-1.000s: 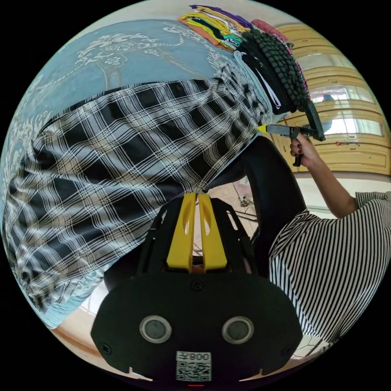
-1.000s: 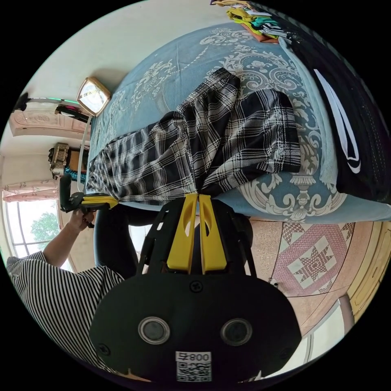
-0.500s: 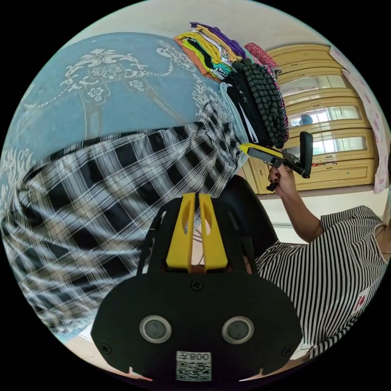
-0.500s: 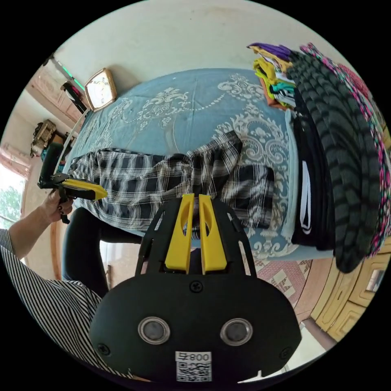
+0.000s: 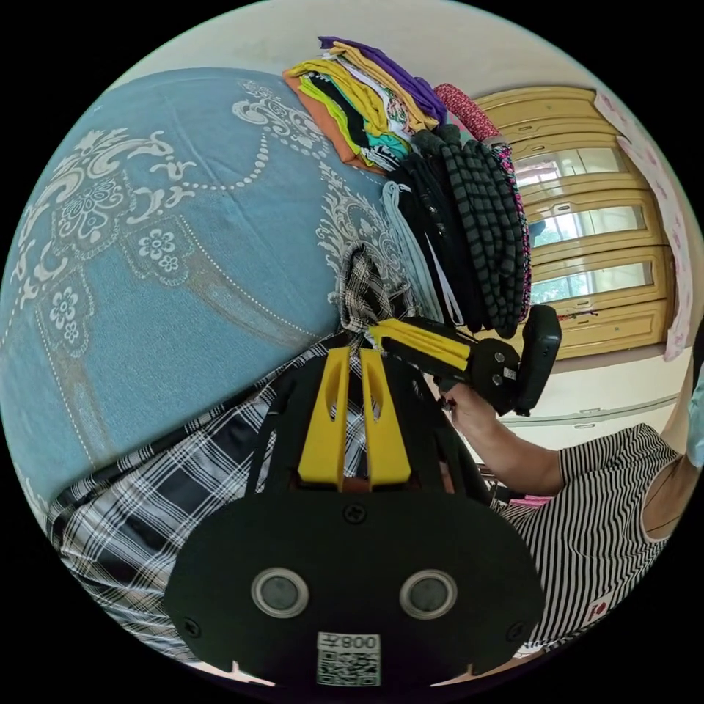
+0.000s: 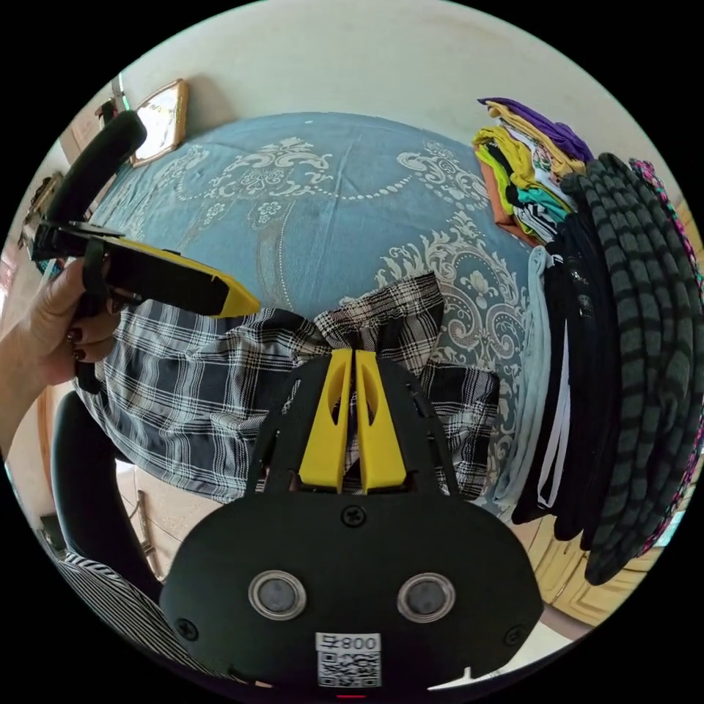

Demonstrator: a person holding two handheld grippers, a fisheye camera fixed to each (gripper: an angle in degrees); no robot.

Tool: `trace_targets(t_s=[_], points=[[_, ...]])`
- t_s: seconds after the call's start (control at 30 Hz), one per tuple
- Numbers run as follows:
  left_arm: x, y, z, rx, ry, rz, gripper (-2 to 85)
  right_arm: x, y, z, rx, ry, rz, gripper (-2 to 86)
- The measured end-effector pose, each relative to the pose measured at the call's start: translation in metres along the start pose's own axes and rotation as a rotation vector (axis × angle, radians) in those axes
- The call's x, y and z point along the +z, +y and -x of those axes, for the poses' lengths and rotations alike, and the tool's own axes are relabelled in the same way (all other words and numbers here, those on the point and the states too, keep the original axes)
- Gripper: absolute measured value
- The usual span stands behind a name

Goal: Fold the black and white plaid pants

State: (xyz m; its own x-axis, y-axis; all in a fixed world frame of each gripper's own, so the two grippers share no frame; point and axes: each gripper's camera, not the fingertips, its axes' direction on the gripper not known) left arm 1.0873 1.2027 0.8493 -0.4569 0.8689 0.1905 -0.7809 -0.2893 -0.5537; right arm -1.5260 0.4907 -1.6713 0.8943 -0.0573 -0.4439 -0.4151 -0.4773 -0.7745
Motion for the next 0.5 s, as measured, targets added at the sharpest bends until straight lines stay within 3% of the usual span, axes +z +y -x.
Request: trace_targets(t_s=[0.27,0.5], points=[[0.011,-0.056,-0.025,0.044,0.008,0.004,4.1,-0.011,0.084,-0.076,0.330,-0.269,-0.197,0.2],[0.058,-0.138,-0.068,0.132,-0.075,0.105,6.6,0.016,0.137,-0.101,0.452,-0.376,-0.208,0.2]])
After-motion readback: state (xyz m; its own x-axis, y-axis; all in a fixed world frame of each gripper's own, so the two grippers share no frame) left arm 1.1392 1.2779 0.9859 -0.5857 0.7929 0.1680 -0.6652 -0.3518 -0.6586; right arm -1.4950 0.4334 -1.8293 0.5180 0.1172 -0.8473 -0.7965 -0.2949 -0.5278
